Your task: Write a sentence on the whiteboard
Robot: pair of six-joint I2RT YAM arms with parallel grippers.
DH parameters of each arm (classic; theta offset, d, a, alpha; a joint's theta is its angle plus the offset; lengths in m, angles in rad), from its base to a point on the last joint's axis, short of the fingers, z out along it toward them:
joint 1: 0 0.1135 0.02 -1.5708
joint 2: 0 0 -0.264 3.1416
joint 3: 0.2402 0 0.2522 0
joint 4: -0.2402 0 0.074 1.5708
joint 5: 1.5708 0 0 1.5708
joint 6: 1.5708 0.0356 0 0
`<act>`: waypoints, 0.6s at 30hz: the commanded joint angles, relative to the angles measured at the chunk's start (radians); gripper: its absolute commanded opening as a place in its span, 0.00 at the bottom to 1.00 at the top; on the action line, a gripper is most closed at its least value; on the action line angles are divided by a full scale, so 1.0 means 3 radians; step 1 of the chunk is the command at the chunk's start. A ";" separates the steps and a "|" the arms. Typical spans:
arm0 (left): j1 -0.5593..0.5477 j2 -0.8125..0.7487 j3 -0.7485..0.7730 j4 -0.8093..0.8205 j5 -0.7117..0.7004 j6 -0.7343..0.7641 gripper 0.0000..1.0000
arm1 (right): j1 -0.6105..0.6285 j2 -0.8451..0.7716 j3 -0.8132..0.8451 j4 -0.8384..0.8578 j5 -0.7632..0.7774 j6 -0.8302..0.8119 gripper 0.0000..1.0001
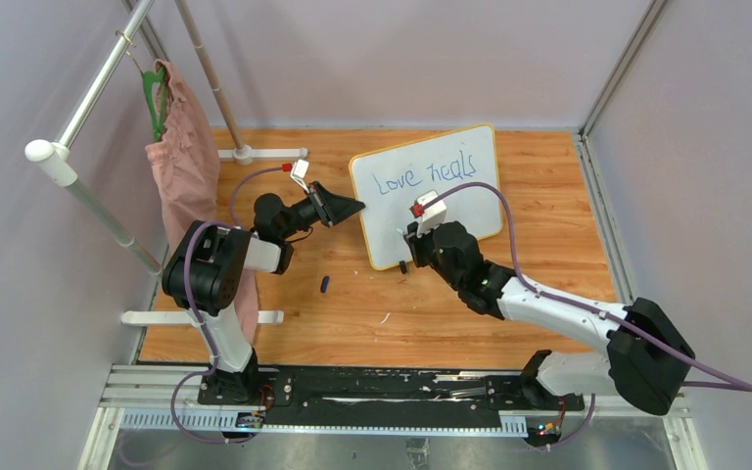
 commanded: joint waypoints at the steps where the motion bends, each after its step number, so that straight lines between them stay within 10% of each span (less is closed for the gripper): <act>1: -0.0007 -0.0086 -0.0029 0.0007 0.0031 -0.0038 0.07 | 0.0050 0.0079 0.0071 0.0104 0.0116 -0.0050 0.00; 18: -0.0007 -0.0112 -0.0036 0.0020 0.0036 -0.0052 0.06 | 0.0106 0.0283 0.0206 0.0088 0.0078 -0.0038 0.00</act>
